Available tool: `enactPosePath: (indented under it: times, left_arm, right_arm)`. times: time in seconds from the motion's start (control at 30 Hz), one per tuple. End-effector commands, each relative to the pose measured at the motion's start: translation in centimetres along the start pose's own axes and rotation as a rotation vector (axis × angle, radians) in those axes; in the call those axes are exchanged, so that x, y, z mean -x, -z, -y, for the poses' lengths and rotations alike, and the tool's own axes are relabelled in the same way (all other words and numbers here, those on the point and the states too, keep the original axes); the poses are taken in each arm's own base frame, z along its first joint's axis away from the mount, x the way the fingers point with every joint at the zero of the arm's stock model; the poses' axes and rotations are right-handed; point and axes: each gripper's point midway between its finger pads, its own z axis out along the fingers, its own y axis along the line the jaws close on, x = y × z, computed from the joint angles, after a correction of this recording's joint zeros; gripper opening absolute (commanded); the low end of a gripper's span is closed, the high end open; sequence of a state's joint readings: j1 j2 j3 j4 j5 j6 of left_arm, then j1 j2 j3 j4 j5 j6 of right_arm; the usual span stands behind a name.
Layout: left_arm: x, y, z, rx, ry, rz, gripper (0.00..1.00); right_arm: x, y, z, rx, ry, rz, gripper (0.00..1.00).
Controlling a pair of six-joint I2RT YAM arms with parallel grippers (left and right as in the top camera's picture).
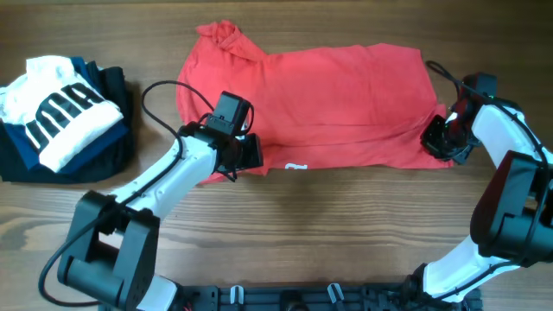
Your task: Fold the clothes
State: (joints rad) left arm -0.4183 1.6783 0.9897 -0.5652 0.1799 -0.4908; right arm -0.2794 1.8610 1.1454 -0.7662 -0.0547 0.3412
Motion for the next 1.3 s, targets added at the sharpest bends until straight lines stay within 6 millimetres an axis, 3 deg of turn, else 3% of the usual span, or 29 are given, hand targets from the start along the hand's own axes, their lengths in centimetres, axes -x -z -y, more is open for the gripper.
enactPosePath:
  times: [0.0, 0.23, 0.6, 0.83, 1.07, 1.27]
  left_arm:
    - [0.2, -1.8, -0.4, 0.018, -0.033, -0.002, 0.52]
    - [1.1, -2.3, 0.8, -0.013, -0.103, 0.038, 0.47]
    - [-0.8, -4.4, 1.8, 0.016, -0.183, -0.001, 0.44]
    - [-0.2, -4.7, 1.5, 0.043, -0.187, 0.027, 0.34]
    - [0.2, -4.7, 1.7, 0.036, -0.188, 0.044, 0.06]
    - [0.3, -4.6, 1.7, 0.035, -0.189, 0.048, 0.04]
  right_arm:
    - [-1.0, -1.4, 0.8, -0.030, 0.023, -0.024, 0.15]
    - [-1.0, -1.4, 0.8, -0.030, 0.024, -0.023, 0.16]
    - [-1.0, -1.4, 0.8, -0.029, 0.024, -0.021, 0.19]
    - [-1.0, -1.4, 0.8, -0.029, 0.024, -0.021, 0.19]
    - [-1.0, -1.4, 0.8, -0.029, 0.024, -0.021, 0.19]
    - [-1.0, -1.4, 0.8, -0.030, 0.025, -0.021, 0.19]
